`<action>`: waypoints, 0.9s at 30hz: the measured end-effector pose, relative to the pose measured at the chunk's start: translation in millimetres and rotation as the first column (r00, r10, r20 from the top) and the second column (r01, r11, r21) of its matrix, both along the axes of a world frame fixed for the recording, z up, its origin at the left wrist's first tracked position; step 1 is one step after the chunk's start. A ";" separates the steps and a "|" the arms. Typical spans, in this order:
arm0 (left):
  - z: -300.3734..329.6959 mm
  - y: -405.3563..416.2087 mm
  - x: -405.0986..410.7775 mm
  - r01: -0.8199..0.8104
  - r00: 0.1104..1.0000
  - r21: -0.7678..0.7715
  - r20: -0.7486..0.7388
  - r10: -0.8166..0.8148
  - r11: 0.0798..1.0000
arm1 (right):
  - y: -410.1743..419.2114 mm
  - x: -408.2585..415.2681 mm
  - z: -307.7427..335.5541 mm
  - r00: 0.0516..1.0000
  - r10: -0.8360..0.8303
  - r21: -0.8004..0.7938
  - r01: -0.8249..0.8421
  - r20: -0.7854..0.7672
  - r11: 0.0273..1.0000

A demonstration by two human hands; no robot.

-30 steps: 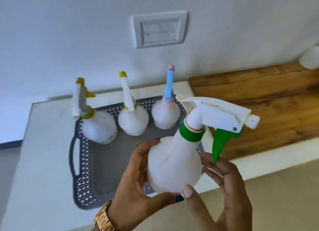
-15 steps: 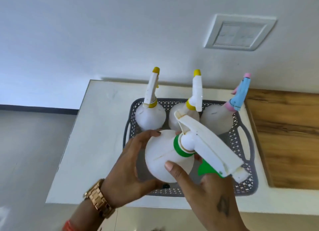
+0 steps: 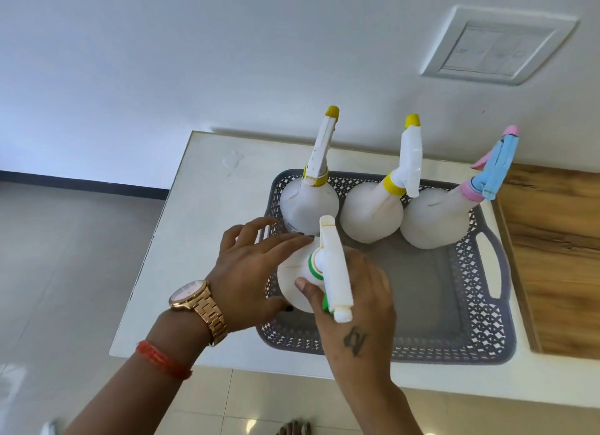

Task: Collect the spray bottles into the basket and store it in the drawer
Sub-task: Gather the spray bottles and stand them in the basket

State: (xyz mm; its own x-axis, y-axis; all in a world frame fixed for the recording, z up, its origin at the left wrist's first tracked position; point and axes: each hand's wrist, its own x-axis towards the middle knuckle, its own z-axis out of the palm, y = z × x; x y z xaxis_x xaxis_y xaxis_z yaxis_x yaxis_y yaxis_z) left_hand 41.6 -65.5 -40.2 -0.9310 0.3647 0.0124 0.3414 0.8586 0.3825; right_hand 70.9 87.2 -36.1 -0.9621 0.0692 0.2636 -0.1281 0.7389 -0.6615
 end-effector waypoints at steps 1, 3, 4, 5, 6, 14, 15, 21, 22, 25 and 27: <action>-2.1 -0.7 -1.0 0.010 1.000 -0.023 0.014 -0.009 1.000 | -1.5 1.0 -3.7 1.000 -0.008 0.034 0.007 0.029 0.999; -5.3 -1.7 -3.2 0.026 0.999 -0.071 0.050 -0.022 0.997 | -4.0 2.5 -9.4 0.997 -0.020 0.060 0.015 0.070 0.998; -6.9 -2.2 -3.9 0.030 0.997 -0.087 0.067 -0.025 0.996 | -5.1 3.3 -11.5 0.996 -0.026 0.063 0.021 0.080 0.998; -8.9 -3.0 -4.5 0.036 0.997 -0.095 0.077 -0.028 0.995 | -6.1 4.2 -13.4 0.996 -0.031 0.068 0.025 0.084 0.997; -10.4 -3.7 -5.1 0.043 0.996 -0.096 0.082 -0.035 0.994 | -7.3 5.0 -15.0 0.996 -0.035 0.073 0.029 0.086 0.997; -14.8 -6.4 -6.5 0.074 0.992 -0.086 0.105 -0.065 0.994 | -12.2 8.3 -22.7 0.993 -0.076 0.149 0.062 0.092 0.987; -14.9 -6.4 -7.1 0.078 0.992 -0.085 0.110 -0.069 0.993 | -12.2 8.8 -23.2 0.993 -0.079 0.159 0.064 0.090 0.985; -15.8 -5.4 -7.7 0.087 0.988 -0.089 0.133 -0.074 0.992 | -11.1 9.3 -23.1 0.992 -0.075 0.164 0.058 0.102 0.985; -15.1 -5.3 -7.4 0.087 0.987 -0.093 0.140 -0.074 0.992 | -10.5 9.0 -22.4 0.992 -0.068 0.159 0.050 0.110 0.986; -12.5 -7.0 -3.0 0.072 0.990 -0.096 0.132 -0.059 0.993 | -6.8 12.7 -20.2 0.988 -0.041 0.091 0.027 0.151 0.996; -5.5 -12.0 3.3 0.044 0.993 -0.058 0.112 -0.037 0.997 | -1.5 18.2 -16.1 0.983 -0.002 0.027 -0.003 0.184 1.000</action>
